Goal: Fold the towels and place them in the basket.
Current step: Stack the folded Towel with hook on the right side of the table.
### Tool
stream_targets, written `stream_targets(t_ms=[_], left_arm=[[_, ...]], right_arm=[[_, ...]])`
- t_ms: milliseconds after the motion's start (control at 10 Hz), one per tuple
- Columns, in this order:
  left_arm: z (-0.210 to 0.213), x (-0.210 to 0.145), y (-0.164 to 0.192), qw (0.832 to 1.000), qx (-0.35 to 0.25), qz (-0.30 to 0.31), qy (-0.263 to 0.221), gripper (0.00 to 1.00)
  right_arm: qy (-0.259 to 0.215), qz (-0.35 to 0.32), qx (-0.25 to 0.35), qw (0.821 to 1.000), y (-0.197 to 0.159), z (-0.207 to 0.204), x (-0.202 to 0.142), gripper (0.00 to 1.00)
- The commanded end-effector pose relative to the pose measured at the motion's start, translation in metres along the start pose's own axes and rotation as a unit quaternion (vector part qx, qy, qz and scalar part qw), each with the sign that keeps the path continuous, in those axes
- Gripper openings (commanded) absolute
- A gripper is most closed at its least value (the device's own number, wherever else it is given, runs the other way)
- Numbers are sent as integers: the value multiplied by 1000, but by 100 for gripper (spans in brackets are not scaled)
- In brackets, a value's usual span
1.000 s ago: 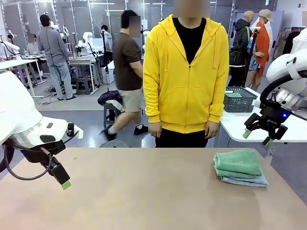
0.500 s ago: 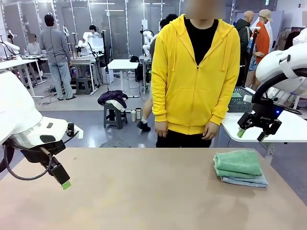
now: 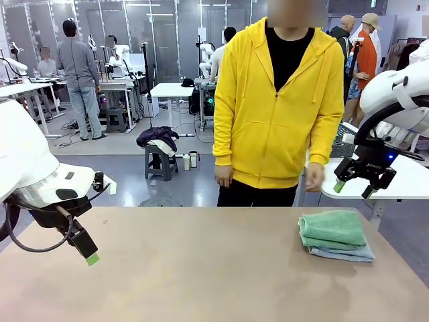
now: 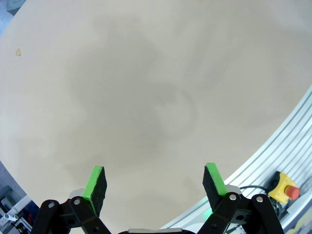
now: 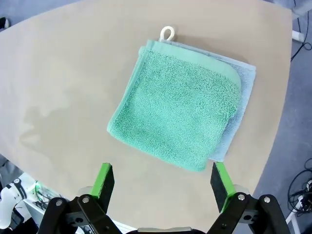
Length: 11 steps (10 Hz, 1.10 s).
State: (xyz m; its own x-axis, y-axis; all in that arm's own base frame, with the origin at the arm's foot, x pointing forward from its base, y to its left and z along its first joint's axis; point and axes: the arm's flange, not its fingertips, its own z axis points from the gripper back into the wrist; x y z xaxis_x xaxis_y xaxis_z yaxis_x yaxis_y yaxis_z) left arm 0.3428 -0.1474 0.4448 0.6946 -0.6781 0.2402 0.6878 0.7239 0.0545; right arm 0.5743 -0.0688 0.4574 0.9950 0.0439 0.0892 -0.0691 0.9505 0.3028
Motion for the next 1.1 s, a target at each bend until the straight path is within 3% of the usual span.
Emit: stream_targets(t_ms=[0,1000], left_arm=[[-2,2,1,1000,5,-2,-3,100],[-2,2,1,1000,5,-2,-3,100]], right_arm=[[2,-1,5,1000,0,1,2,100],[2,-1,5,1000,0,1,2,100]])
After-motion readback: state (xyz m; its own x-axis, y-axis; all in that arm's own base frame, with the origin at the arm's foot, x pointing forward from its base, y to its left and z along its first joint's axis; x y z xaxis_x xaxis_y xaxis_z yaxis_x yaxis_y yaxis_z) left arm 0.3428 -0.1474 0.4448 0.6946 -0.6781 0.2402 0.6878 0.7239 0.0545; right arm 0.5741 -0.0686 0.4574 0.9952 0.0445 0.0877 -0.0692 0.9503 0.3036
